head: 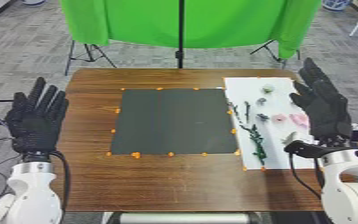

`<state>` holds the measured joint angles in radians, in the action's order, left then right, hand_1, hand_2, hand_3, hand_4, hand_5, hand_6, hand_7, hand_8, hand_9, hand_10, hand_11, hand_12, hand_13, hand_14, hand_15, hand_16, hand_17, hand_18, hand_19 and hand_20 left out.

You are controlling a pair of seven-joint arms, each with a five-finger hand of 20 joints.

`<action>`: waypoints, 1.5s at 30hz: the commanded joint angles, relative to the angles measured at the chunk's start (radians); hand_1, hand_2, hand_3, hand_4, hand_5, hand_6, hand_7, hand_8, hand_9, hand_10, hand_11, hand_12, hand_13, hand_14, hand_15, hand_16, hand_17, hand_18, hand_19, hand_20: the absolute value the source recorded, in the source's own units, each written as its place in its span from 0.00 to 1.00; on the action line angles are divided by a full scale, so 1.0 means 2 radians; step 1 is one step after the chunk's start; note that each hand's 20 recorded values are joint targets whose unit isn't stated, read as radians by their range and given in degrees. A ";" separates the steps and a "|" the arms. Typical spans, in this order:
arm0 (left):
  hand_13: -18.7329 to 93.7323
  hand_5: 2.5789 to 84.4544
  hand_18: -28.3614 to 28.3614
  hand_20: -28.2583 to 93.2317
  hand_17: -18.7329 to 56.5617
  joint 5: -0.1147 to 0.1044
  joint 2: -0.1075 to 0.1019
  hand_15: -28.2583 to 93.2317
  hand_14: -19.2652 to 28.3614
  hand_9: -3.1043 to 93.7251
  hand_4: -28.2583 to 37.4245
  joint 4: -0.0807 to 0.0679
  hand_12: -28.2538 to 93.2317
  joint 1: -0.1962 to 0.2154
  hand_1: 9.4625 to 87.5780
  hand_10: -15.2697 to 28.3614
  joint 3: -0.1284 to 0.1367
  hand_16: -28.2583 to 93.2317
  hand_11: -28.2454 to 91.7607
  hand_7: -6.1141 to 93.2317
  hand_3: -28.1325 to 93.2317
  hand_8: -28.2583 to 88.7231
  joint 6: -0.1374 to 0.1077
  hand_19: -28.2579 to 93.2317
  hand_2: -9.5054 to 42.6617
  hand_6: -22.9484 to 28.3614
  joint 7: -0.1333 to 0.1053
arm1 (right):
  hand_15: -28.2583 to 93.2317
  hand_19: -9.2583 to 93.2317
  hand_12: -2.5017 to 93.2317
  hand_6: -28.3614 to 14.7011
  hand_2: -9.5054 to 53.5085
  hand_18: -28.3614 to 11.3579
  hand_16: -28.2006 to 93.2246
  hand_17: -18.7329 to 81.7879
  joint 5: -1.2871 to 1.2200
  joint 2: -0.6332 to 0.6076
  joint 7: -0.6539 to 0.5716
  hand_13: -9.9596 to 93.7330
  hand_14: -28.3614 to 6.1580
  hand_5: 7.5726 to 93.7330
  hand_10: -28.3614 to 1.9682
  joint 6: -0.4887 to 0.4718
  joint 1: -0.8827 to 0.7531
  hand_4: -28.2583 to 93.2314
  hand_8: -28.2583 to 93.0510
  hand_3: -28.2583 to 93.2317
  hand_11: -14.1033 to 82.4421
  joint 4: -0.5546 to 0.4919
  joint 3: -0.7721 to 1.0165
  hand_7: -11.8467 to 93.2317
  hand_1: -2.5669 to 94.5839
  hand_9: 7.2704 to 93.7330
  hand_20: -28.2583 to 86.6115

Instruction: Arrange flowers

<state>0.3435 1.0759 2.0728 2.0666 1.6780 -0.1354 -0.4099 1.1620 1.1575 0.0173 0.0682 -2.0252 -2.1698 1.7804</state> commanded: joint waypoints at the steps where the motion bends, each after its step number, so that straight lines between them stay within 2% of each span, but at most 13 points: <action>1: 0.28 0.35 0.66 0.27 0.12 -0.001 0.003 0.31 0.67 0.26 0.00 0.003 0.26 0.015 0.15 0.68 0.001 0.20 0.29 0.11 0.82 0.16 0.002 0.40 0.48 0.59 -0.004 | 0.18 0.19 0.08 0.71 0.29 0.31 0.41 0.20 0.011 -0.001 -0.001 0.24 0.40 0.15 0.73 0.011 -0.003 0.00 0.13 0.92 0.16 -0.004 0.002 0.21 0.08 0.15 0.29; 5: 0.28 0.35 0.66 0.27 0.13 -0.001 0.003 0.32 0.67 0.26 0.00 0.005 0.26 0.017 0.15 0.68 0.003 0.20 0.29 0.12 0.82 0.16 0.000 0.40 0.48 0.59 -0.004 | 0.18 0.20 0.09 0.71 0.26 0.31 0.41 0.20 0.068 -0.008 -0.042 0.24 0.40 0.16 0.70 0.046 -0.007 0.00 0.13 0.92 0.16 -0.016 -0.006 0.21 0.10 0.15 0.30; 9: 0.29 0.35 0.66 0.27 0.13 -0.001 0.004 0.32 0.68 0.26 0.00 0.004 0.26 0.017 0.14 0.68 0.002 0.20 0.29 0.12 0.83 0.16 0.002 0.40 0.48 0.60 -0.002 | 0.22 0.25 0.10 0.63 0.23 0.29 0.41 0.23 0.210 -0.014 -0.110 0.29 0.36 0.24 0.50 0.064 -0.017 0.00 0.13 0.92 0.18 -0.027 -0.011 0.22 0.15 0.19 0.32; 11: 0.29 0.35 0.66 0.27 0.13 -0.002 0.004 0.32 0.69 0.27 0.00 0.004 0.26 0.018 0.15 0.68 0.003 0.20 0.30 0.12 0.83 0.16 0.003 0.40 0.47 0.60 -0.002 | 0.28 0.36 0.11 0.57 0.19 0.24 0.42 0.26 0.305 -0.021 -0.143 0.35 0.33 0.30 0.42 0.083 -0.009 0.00 0.13 0.91 0.20 -0.024 -0.031 0.23 0.17 0.24 0.35; 13: 0.29 0.35 0.66 0.27 0.13 -0.003 0.004 0.33 0.69 0.27 0.00 0.004 0.26 0.018 0.15 0.68 0.003 0.20 0.30 0.12 0.83 0.16 0.001 0.40 0.47 0.60 -0.002 | 0.44 0.54 0.14 0.55 0.10 0.20 0.38 0.29 0.376 -0.024 -0.170 0.42 0.34 0.39 0.35 0.096 -0.009 0.00 0.12 0.91 0.26 -0.026 -0.040 0.26 0.20 0.35 0.38; 15: 0.29 0.35 0.66 0.27 0.13 -0.005 0.004 0.33 0.70 0.27 0.00 0.004 0.27 0.020 0.15 0.68 0.004 0.20 0.30 0.12 0.83 0.16 0.001 0.40 0.47 0.60 -0.003 | 0.56 0.64 0.16 0.55 0.07 0.19 0.35 0.31 0.395 -0.025 -0.200 0.46 0.36 0.44 0.34 0.084 -0.012 0.00 0.12 0.91 0.31 -0.033 -0.038 0.28 0.22 0.42 0.40; 17: 0.30 0.35 0.66 0.27 0.13 -0.004 0.003 0.34 0.70 0.27 0.00 0.003 0.27 0.020 0.15 0.69 0.003 0.20 0.30 0.12 0.83 0.16 0.002 0.41 0.47 0.60 -0.003 | 0.76 0.79 0.19 0.55 0.02 0.17 0.36 0.36 0.428 -0.028 -0.232 0.51 0.34 0.52 0.33 0.084 -0.012 0.00 0.11 0.90 0.39 -0.035 -0.045 0.30 0.26 0.51 0.44; 20: 0.30 0.35 0.66 0.27 0.13 -0.005 0.002 0.34 0.70 0.28 0.00 0.004 0.27 0.020 0.15 0.69 0.002 0.20 0.31 0.12 0.83 0.16 0.001 0.41 0.46 0.60 -0.003 | 0.86 0.89 0.23 0.55 0.00 0.15 0.40 0.40 0.493 -0.030 -0.276 0.55 0.32 0.59 0.32 0.027 -0.012 0.00 0.10 0.87 0.50 -0.040 -0.049 0.36 0.28 0.56 0.48; 22: 0.30 0.35 0.66 0.27 0.13 -0.006 0.002 0.34 0.70 0.28 0.00 0.005 0.27 0.021 0.15 0.69 0.001 0.20 0.31 0.12 0.83 0.16 -0.001 0.41 0.46 0.60 -0.003 | 0.88 0.91 0.24 0.55 0.00 0.14 0.41 0.41 0.510 -0.037 -0.336 0.56 0.32 0.60 0.30 -0.004 0.008 0.00 0.10 0.86 0.53 -0.039 -0.075 0.37 0.28 0.57 0.49; 25: 0.30 0.35 0.66 0.27 0.13 -0.006 0.001 0.34 0.71 0.27 0.00 0.005 0.27 0.020 0.15 0.68 0.001 0.20 0.31 0.12 0.84 0.16 -0.001 0.41 0.46 0.60 -0.002 | 0.89 0.93 0.26 0.55 0.00 0.12 0.42 0.42 0.549 -0.034 -0.355 0.56 0.30 0.61 0.29 -0.025 0.003 0.00 0.09 0.85 0.57 -0.037 -0.089 0.39 0.29 0.56 0.50; 28: 0.30 0.34 0.67 0.27 0.13 -0.007 0.000 0.35 0.71 0.27 0.00 0.003 0.27 0.018 0.16 0.69 -0.001 0.20 0.31 0.12 0.84 0.16 -0.003 0.41 0.46 0.60 -0.003 | 0.89 0.94 0.27 0.55 0.00 0.11 0.43 0.43 0.597 -0.032 -0.362 0.56 0.29 0.62 0.27 -0.044 0.002 0.00 0.09 0.84 0.60 -0.027 -0.106 0.40 0.30 0.56 0.50; 37: 0.31 0.35 0.67 0.27 0.13 -0.010 0.001 0.35 0.71 0.27 0.00 0.004 0.27 0.019 0.16 0.69 0.003 0.20 0.31 0.13 0.84 0.16 -0.006 0.41 0.46 0.60 0.011 | 0.90 0.95 0.29 0.55 0.00 0.10 0.44 0.43 0.671 -0.037 -0.357 0.56 0.29 0.61 0.26 -0.095 0.017 0.00 0.09 0.82 0.65 0.002 -0.155 0.41 0.32 0.54 0.51; 45: 0.31 0.36 0.67 0.27 0.13 -0.007 -0.001 0.35 0.71 0.28 0.00 0.002 0.27 0.019 0.16 0.69 0.002 0.20 0.31 0.13 0.84 0.16 -0.008 0.41 0.46 0.61 0.015 | 0.90 0.95 0.30 0.54 0.00 0.07 0.45 0.43 0.716 -0.047 -0.365 0.56 0.27 0.60 0.24 -0.108 0.041 0.00 0.09 0.78 0.68 0.046 -0.206 0.41 0.32 0.54 0.52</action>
<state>0.3286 1.0751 2.0806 2.0898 1.6840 -0.1371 -0.3952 2.5676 1.0739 -0.7057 -0.1321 -1.9661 -2.1340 1.4130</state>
